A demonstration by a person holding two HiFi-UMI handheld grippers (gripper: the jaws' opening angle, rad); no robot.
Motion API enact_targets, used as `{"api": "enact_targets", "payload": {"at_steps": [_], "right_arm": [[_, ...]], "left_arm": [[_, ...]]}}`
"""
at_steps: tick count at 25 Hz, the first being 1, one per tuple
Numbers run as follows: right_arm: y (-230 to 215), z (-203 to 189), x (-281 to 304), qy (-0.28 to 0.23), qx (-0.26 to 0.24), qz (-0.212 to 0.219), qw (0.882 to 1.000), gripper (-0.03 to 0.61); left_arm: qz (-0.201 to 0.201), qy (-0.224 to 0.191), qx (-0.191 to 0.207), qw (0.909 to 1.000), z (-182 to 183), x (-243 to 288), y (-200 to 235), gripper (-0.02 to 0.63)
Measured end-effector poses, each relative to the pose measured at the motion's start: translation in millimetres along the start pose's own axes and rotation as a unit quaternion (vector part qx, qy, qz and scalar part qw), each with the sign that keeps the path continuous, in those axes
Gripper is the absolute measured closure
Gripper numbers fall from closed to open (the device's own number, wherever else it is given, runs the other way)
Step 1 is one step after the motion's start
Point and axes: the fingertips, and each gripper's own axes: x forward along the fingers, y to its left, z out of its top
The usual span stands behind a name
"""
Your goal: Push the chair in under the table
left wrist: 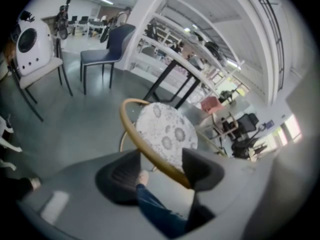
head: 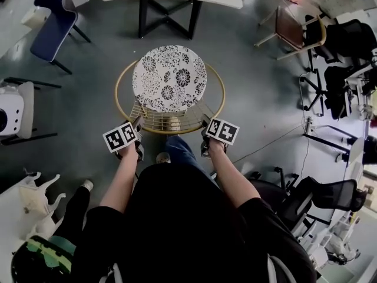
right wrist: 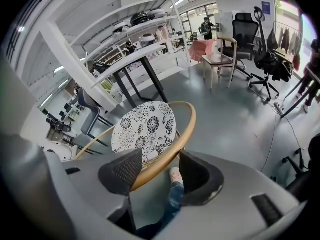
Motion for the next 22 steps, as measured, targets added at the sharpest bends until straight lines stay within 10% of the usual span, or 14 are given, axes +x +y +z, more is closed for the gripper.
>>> {"api": "enact_targets", "payload": {"at_steps": [22], "right_arm": [[31.8,99.9,59.5,0.009,-0.02,0.001,1.0,0.362]], "left_arm": [[0.016,-0.006,-0.016,0.9997,94.3,57.1,-8.7,0.356]]}}
